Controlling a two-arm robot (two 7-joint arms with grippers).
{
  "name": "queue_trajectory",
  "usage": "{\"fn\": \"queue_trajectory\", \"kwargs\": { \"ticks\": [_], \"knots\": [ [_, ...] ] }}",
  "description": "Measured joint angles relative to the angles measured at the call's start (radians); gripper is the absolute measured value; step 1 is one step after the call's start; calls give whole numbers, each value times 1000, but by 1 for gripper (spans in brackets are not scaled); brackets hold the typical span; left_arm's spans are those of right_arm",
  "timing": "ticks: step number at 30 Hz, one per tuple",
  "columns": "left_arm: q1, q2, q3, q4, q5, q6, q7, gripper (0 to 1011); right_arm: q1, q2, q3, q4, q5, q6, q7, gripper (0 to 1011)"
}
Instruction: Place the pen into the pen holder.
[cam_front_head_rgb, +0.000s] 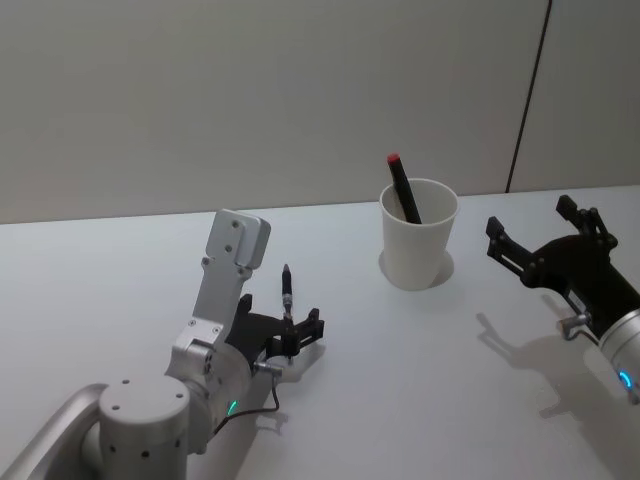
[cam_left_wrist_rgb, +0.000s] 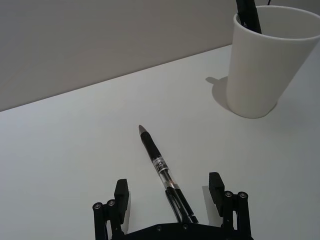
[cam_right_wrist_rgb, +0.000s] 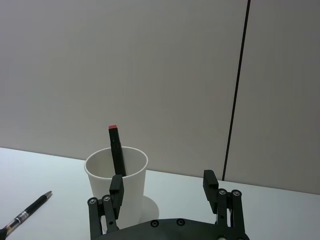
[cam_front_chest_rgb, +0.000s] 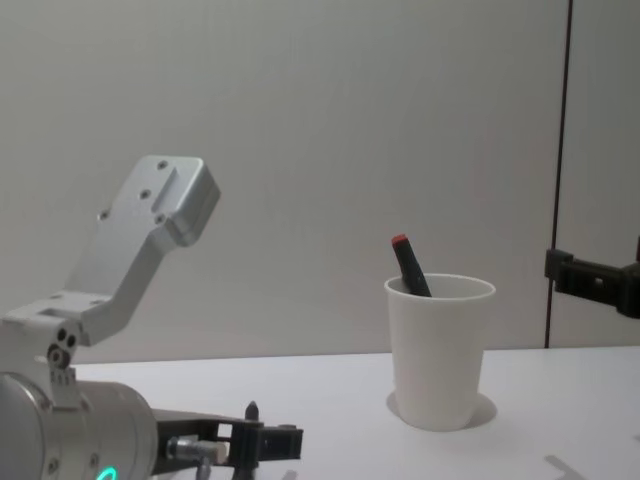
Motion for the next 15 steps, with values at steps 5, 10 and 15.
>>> {"fn": "queue_trajectory", "kwargs": {
  "ticks": [5, 10, 15],
  "knots": [
    [-1, -8, -1, 3, 0, 10, 8, 1001, 0, 0, 0, 0, 0, 0, 0, 1002],
    [-1, -20, -1, 7, -5, 19, 21, 1001, 0, 0, 0, 0, 0, 0, 0, 1002],
    [0, -33, 0, 10, -12, 27, 34, 1001, 0, 0, 0, 0, 0, 0, 0, 1002]
  ]
}}
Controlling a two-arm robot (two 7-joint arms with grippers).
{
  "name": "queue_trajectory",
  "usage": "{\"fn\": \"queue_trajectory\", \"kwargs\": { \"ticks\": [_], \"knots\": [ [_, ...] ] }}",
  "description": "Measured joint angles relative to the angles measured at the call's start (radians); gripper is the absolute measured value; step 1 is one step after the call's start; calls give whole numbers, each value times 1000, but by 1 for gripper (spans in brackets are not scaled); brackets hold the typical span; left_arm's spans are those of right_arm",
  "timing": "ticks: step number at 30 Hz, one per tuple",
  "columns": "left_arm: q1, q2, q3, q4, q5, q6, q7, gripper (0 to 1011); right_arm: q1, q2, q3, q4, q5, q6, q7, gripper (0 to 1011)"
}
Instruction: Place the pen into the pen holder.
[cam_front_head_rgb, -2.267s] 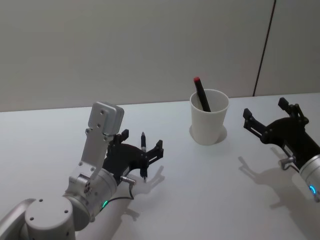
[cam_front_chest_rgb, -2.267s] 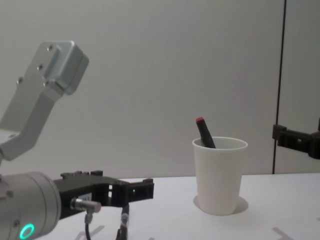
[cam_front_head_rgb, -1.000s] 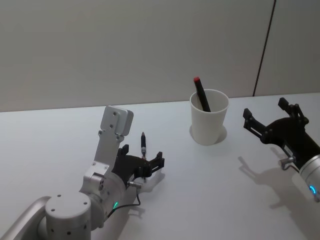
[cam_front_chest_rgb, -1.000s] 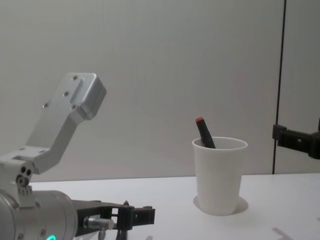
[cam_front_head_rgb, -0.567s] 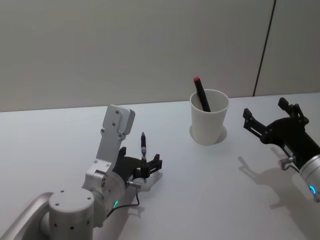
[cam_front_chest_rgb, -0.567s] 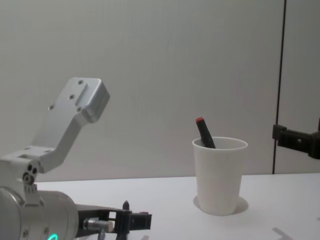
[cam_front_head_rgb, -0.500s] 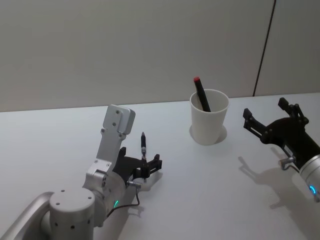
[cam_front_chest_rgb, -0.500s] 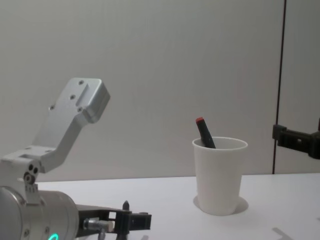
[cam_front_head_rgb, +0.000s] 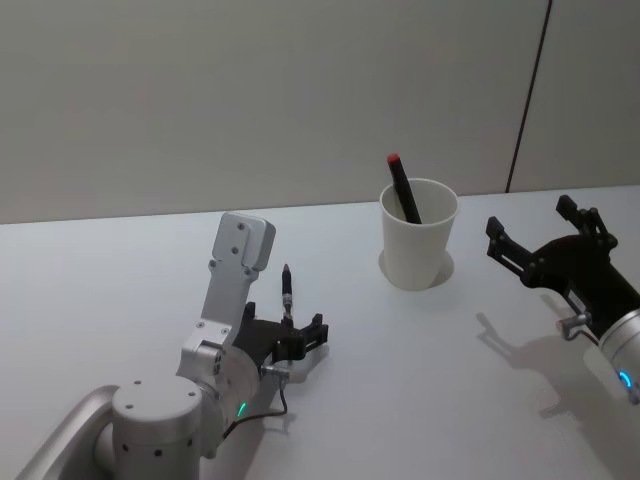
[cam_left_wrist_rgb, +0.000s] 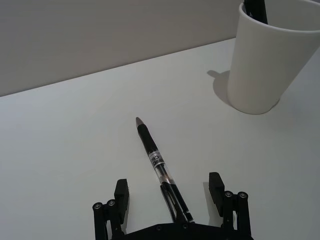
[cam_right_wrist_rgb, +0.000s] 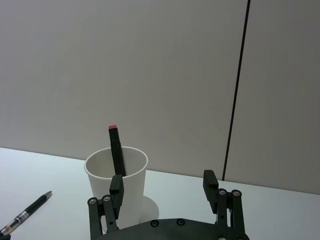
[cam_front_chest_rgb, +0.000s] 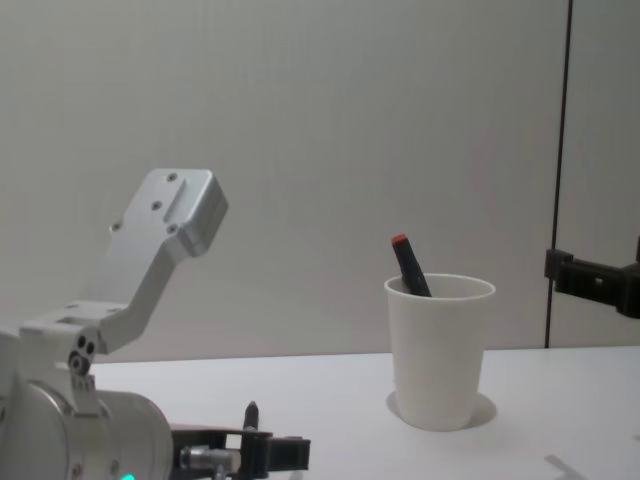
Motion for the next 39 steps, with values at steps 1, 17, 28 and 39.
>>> {"fn": "queue_trajectory", "kwargs": {
  "ticks": [1, 17, 28, 39],
  "knots": [
    [0, -3, 0, 1, -1, 2, 3, 1001, 0, 0, 0, 0, 0, 0, 0, 1002],
    [0, -28, 3, 8, 15, 27, 22, 1001, 0, 0, 0, 0, 0, 0, 0, 1002],
    [-2, -39, 5, 12, 36, 38, 24, 1001, 0, 0, 0, 0, 0, 0, 0, 1002],
    [-3, -43, 6, 13, 44, 42, 24, 950, 0, 0, 0, 0, 0, 0, 0, 1002]
  ]
}}
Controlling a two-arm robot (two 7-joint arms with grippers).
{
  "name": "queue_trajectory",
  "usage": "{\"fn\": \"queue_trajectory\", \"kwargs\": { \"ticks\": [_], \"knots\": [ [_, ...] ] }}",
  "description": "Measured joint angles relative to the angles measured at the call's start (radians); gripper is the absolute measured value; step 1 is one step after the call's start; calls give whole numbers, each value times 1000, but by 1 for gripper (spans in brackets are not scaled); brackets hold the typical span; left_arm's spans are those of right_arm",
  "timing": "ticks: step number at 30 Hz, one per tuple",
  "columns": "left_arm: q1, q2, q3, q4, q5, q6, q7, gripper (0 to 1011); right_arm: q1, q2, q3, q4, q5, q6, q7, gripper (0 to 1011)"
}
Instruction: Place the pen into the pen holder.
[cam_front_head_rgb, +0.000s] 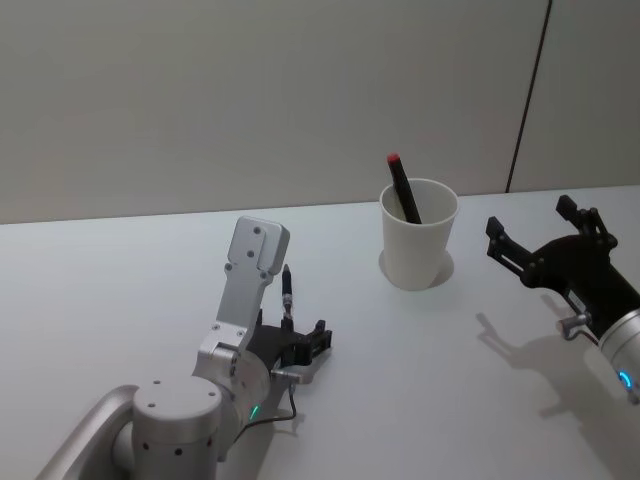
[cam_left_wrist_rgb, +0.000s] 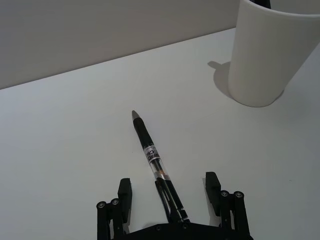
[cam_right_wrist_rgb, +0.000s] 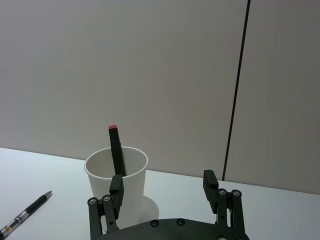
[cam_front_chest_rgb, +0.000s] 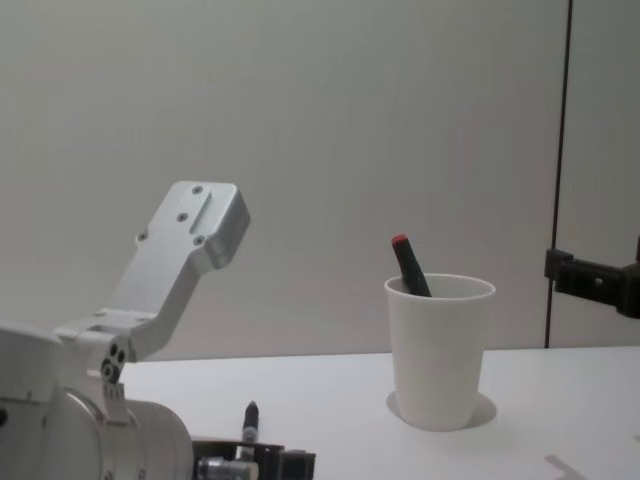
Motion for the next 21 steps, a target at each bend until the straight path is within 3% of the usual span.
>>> {"fn": "queue_trajectory", "kwargs": {
  "ticks": [7, 21],
  "knots": [
    [0, -1, 0, 1, 2, 1, 0, 782, 0, 0, 0, 0, 0, 0, 0, 1002],
    [0, -2, 0, 1, 4, 3, 0, 317, 0, 0, 0, 0, 0, 0, 0, 1002]
  ]
}}
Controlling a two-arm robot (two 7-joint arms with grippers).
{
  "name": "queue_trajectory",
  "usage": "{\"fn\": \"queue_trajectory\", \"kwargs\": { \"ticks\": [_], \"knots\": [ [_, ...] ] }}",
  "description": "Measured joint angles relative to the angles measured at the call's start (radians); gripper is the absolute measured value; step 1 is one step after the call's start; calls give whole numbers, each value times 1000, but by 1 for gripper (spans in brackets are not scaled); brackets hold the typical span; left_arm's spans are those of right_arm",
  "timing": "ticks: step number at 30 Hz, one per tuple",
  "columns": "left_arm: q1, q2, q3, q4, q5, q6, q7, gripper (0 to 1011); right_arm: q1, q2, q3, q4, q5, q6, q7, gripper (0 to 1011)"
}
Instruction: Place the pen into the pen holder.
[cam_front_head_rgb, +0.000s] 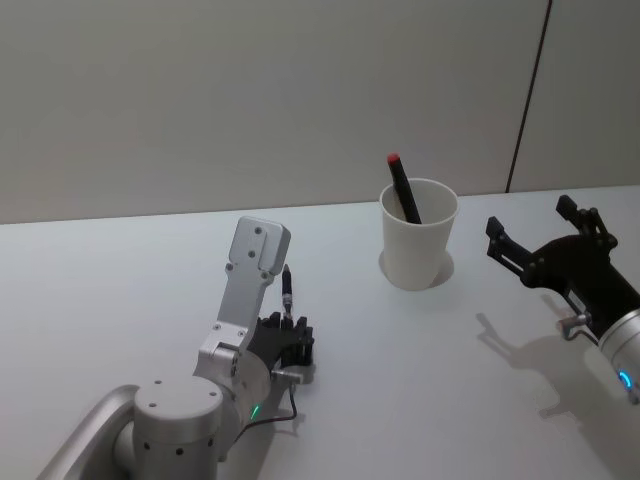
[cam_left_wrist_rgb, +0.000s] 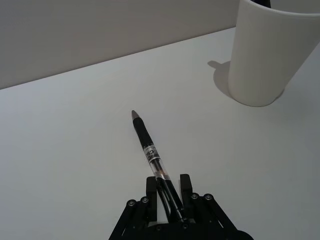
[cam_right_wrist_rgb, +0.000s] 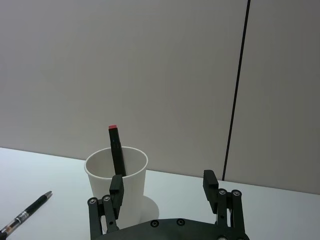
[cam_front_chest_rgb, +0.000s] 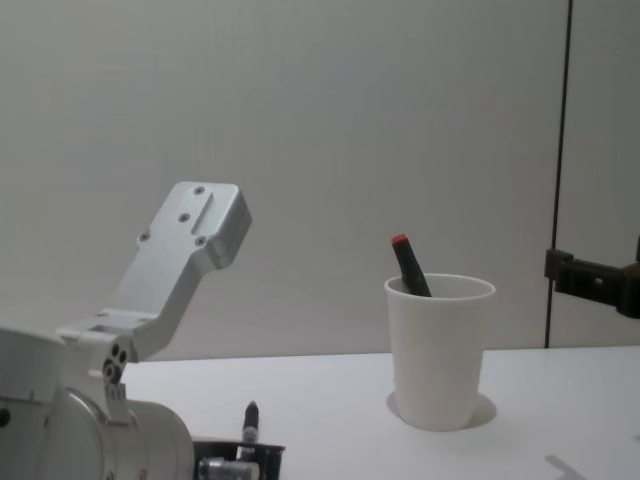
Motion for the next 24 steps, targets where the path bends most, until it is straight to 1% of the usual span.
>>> {"fn": "queue_trajectory", "kwargs": {
  "ticks": [3, 4, 6, 19, 24],
  "knots": [
    [0, 0, 0, 0, 0, 0, 0, 244, 0, 0, 0, 0, 0, 0, 0, 1002],
    [0, 0, 0, 0, 0, 0, 0, 196, 0, 0, 0, 0, 0, 0, 0, 1002],
    [0, 0, 0, 0, 0, 0, 0, 165, 0, 0, 0, 0, 0, 0, 0, 1002],
    [0, 0, 0, 0, 1, 0, 0, 160, 0, 0, 0, 0, 0, 0, 0, 1002],
    [2, 1, -1, -1, 4, -9, -3, 161, 0, 0, 0, 0, 0, 0, 0, 1002]
  ]
}}
